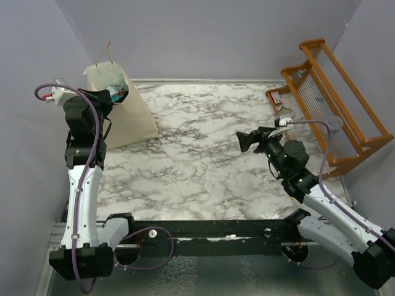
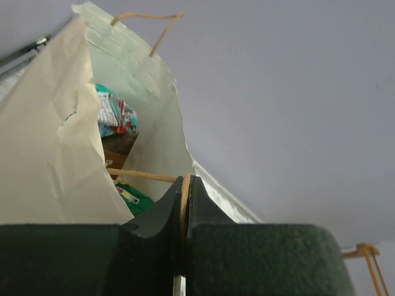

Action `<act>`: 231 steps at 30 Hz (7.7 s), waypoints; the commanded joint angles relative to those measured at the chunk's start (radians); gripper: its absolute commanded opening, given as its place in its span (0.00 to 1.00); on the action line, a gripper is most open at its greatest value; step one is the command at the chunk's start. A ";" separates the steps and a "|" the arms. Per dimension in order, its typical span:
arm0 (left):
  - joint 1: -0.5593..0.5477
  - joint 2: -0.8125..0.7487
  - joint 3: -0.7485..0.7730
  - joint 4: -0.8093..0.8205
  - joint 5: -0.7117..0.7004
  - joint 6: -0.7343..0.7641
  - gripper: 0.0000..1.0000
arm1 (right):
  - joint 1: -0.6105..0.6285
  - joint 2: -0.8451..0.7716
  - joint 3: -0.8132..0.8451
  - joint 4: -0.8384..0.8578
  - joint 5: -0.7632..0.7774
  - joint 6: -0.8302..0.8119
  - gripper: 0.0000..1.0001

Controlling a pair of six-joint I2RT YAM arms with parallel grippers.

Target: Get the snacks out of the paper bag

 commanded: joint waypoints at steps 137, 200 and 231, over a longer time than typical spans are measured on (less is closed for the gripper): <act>-0.083 0.161 0.320 0.174 0.801 0.442 0.00 | 0.267 0.601 0.577 0.024 -0.552 0.242 0.05; -0.117 0.038 0.063 0.122 0.860 0.286 0.00 | 0.459 0.818 0.792 -0.447 0.025 0.167 0.61; -0.121 0.023 0.068 0.030 0.834 0.341 0.00 | 0.494 0.890 0.775 -0.362 0.129 0.128 0.24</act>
